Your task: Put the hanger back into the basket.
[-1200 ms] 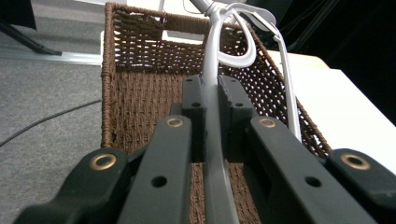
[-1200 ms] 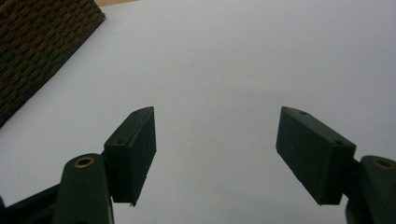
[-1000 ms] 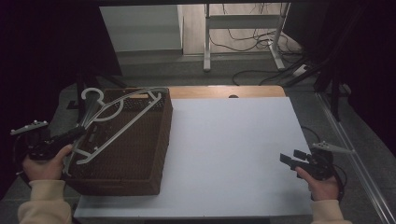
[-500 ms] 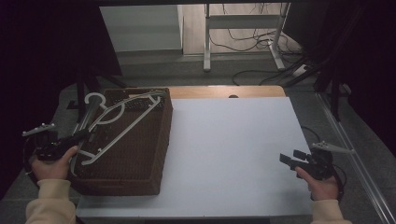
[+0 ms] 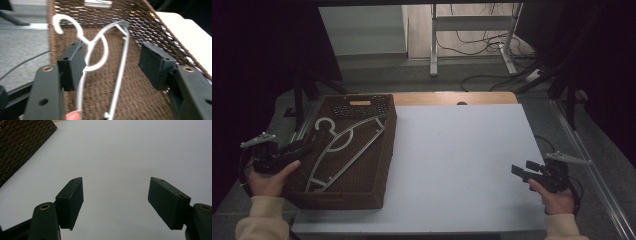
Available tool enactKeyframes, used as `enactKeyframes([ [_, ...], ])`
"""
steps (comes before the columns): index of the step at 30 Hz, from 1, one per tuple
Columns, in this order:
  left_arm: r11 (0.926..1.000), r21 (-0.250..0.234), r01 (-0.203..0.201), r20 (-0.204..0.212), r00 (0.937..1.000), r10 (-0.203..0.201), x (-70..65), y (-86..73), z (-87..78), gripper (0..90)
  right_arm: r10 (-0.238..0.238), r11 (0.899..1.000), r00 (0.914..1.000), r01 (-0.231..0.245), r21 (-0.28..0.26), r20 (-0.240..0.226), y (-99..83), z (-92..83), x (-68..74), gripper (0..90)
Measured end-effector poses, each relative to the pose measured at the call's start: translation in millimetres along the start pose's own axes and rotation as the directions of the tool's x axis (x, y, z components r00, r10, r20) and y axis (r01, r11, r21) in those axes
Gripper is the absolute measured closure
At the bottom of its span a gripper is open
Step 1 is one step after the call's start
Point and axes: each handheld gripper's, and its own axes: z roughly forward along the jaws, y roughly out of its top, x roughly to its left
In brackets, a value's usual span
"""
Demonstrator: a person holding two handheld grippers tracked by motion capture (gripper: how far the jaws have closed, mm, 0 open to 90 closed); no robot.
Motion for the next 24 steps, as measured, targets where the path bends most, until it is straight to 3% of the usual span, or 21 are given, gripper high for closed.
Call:
enactKeyframes([
  [7, 0.9975, 0.036, -0.060, 0.086, 0.9947, 0.057, -21.7, -7.4, 2.8, 31.4, -0.013, 1.000, 0.9997, 0.013, 0.007, -0.022, 0.9, 1.7, 1.7, 27.8],
  [14, 0.9925, 0.044, -0.114, 0.151, 0.9827, 0.107, -45.6, -13.7, 5.5, 29.9, -0.060, 0.998, 0.9964, 0.062, 0.017, -0.059, 1.0, 3.2, 8.4, 26.1],
  [19, 0.9841, 0.044, -0.172, 0.179, 0.9706, 0.161, -68.4, -19.6, 10.4, 28.9, -0.083, 0.996, 0.9930, 0.086, 0.028, -0.084, 2.0, 7.6, 13.1, 25.3],
  [24, 0.9781, 0.049, -0.202, 0.186, 0.9640, 0.190, -89.9, -24.2, 19.7, 25.9, -0.124, 0.990, 0.9851, 0.131, 0.054, -0.119, 1.2, 12.4, 18.4, 24.6],
])
